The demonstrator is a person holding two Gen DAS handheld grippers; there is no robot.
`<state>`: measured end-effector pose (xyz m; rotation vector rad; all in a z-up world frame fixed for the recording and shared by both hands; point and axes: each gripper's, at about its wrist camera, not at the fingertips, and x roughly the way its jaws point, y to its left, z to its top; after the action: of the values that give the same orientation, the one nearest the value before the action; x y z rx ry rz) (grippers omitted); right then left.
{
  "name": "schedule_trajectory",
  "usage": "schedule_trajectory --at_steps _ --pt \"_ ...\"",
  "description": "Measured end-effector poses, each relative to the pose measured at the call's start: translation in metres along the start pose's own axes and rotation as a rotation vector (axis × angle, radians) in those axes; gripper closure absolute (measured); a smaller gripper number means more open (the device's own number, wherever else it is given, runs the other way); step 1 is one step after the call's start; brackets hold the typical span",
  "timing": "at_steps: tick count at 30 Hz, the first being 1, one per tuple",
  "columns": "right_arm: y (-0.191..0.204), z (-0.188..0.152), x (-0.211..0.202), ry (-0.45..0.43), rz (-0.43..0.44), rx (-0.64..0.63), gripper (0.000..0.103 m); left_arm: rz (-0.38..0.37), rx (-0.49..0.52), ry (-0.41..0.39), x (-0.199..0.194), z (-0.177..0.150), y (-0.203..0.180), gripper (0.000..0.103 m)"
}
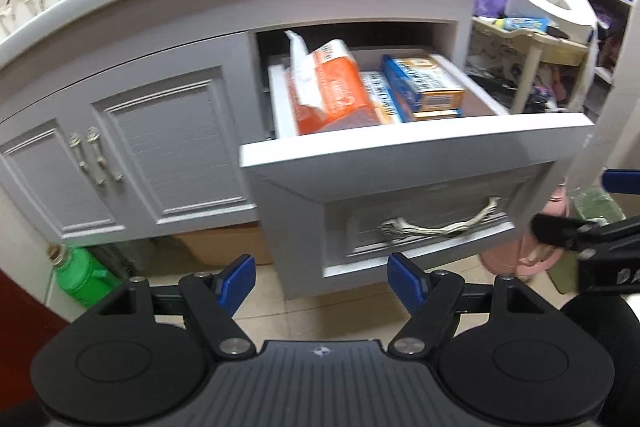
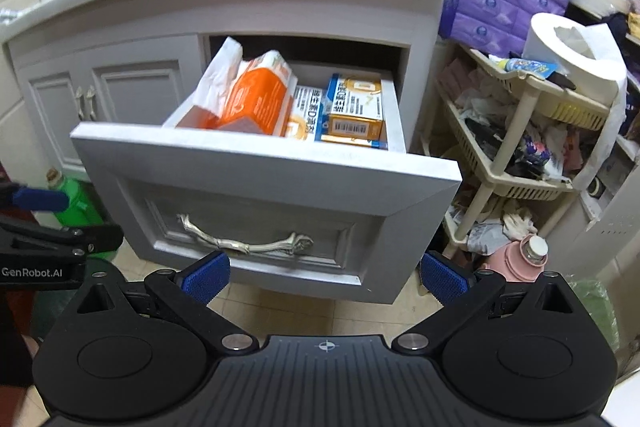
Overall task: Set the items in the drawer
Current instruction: 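Bring the right gripper against the white drawer front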
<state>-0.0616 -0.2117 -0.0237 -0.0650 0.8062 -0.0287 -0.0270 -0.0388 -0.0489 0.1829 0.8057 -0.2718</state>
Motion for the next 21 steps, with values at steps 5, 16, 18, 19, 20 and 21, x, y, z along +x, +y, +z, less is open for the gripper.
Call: schedule_trajectory --at_steps 5,16,18,19,20,21 --pt "-0.001 -0.004 0.009 0.005 -0.038 -0.013 0.000 -0.002 0.129 -0.037 0.002 0.002 -0.015 0.016" --pt "-0.006 -0.004 0.030 -0.020 -0.095 -0.014 0.000 -0.045 0.172 -0.021 0.022 0.006 -0.007 0.005" --pt "-0.005 -0.004 0.034 -0.018 -0.098 -0.015 0.000 -0.031 0.189 -0.016 0.025 0.003 -0.010 0.005" --pt "-0.005 -0.002 0.036 -0.018 -0.099 -0.018 0.000 -0.028 0.195 -0.015 0.025 0.002 -0.012 0.005" --pt "-0.005 -0.001 0.037 -0.019 -0.102 -0.021 0.000 -0.029 0.193 -0.016 0.025 0.003 -0.012 0.005" --pt "-0.003 0.000 0.039 -0.020 -0.102 -0.023 0.000 -0.032 0.184 -0.017 0.025 0.003 -0.011 0.005"
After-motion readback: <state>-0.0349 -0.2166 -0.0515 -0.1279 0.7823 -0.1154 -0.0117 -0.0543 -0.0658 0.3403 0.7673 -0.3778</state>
